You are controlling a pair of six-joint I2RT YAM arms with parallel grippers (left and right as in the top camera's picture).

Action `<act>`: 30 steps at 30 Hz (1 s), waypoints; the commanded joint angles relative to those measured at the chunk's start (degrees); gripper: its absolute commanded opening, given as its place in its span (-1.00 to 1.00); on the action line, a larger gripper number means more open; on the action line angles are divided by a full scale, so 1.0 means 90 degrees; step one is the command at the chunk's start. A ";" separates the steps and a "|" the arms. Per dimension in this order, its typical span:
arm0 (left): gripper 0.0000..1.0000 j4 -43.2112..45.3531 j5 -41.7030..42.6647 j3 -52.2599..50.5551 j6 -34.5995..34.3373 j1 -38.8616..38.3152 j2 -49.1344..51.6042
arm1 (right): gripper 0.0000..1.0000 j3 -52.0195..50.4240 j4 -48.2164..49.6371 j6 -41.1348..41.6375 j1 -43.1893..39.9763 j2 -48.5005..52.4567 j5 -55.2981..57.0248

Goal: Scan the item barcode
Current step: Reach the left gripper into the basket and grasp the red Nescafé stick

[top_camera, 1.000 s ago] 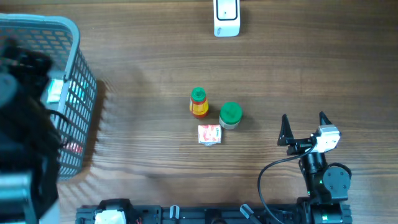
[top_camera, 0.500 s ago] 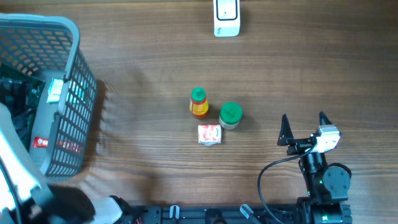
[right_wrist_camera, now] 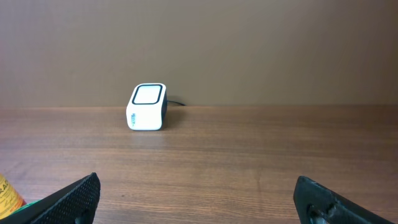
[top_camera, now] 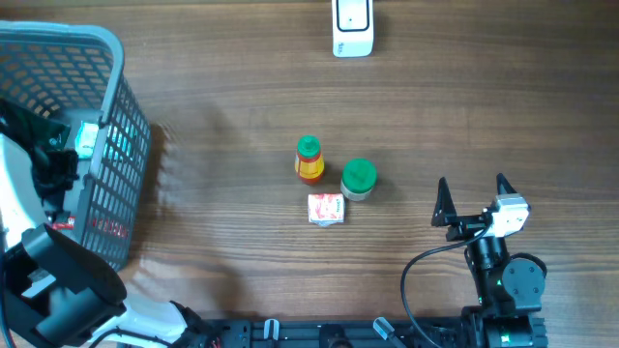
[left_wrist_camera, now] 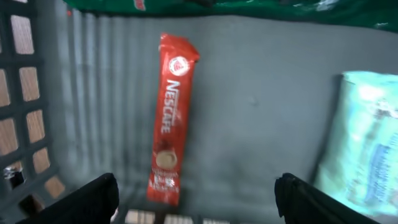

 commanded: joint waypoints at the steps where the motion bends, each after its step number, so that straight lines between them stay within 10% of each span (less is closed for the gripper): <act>1: 0.68 0.0408 -0.0449 -0.0712 -0.0119 0.0044 0.0066 | 1.00 -0.0007 0.0012 -0.0078 0.0022 -0.0051 -0.0051; 11: 0.65 0.1664 -0.0534 -0.1938 -0.0117 0.0311 0.0066 | 1.00 -0.0007 0.0012 -0.0078 0.0022 -0.0051 -0.0051; 17: 0.23 0.2159 -0.0505 -0.2368 -0.0117 0.0350 0.0066 | 0.99 -0.0007 0.0012 -0.0078 0.0019 -0.0051 -0.0051; 23: -0.92 0.2178 -0.0384 -0.2414 -0.0117 0.0352 0.0063 | 0.99 -0.0007 0.0012 -0.0078 0.0019 -0.0051 -0.0051; 30: -0.92 0.1637 -0.0335 -0.1809 -0.0117 0.0350 -0.0090 | 0.99 -0.0007 0.0012 -0.0078 0.0022 -0.0051 -0.0051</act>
